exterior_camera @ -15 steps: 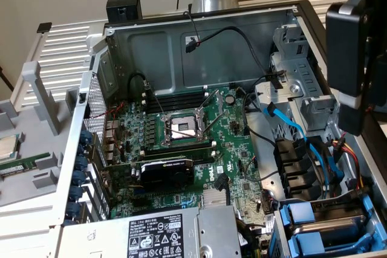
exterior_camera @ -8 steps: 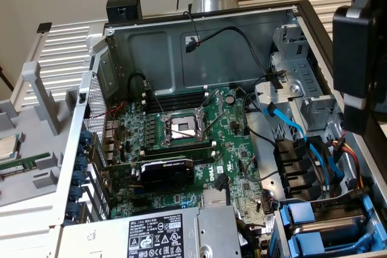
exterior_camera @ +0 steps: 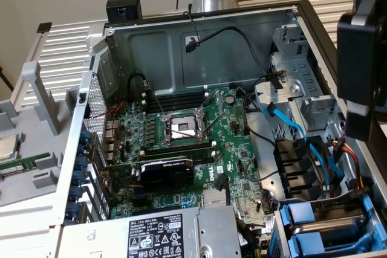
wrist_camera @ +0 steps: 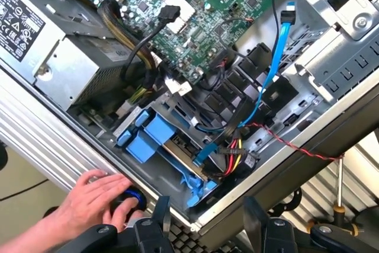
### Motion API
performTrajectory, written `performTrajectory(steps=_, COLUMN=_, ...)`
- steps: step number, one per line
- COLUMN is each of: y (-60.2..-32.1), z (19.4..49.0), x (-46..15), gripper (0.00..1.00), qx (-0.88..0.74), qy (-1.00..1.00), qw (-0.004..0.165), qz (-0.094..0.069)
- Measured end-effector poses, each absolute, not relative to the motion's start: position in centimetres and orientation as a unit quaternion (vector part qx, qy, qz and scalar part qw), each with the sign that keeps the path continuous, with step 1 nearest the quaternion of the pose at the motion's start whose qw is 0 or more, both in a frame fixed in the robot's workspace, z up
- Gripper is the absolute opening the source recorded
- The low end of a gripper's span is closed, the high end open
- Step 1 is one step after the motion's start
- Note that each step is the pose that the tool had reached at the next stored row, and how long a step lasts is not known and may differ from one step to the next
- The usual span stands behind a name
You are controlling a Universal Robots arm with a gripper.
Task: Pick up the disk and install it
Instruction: 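Insert the first disk wire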
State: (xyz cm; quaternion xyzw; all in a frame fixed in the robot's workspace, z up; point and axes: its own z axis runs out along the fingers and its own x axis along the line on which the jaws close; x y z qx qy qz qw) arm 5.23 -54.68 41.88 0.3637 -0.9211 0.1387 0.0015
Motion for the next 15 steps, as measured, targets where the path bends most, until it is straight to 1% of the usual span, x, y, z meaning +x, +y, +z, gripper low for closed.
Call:
performTrajectory(steps=12, y=-55.37, z=41.89, x=4.67, gripper=0.61, qx=0.384, qy=-0.913, qw=-0.001, qz=0.139)
performTrajectory(steps=13, y=-55.37, z=41.89, x=4.68, gripper=0.61, qx=0.386, qy=-0.912, qw=0.001, qz=0.138)
performTrajectory(steps=15, y=-55.4, z=41.88, x=4.67, gripper=0.61, qx=0.389, qy=-0.912, qw=0.01, qz=0.134)
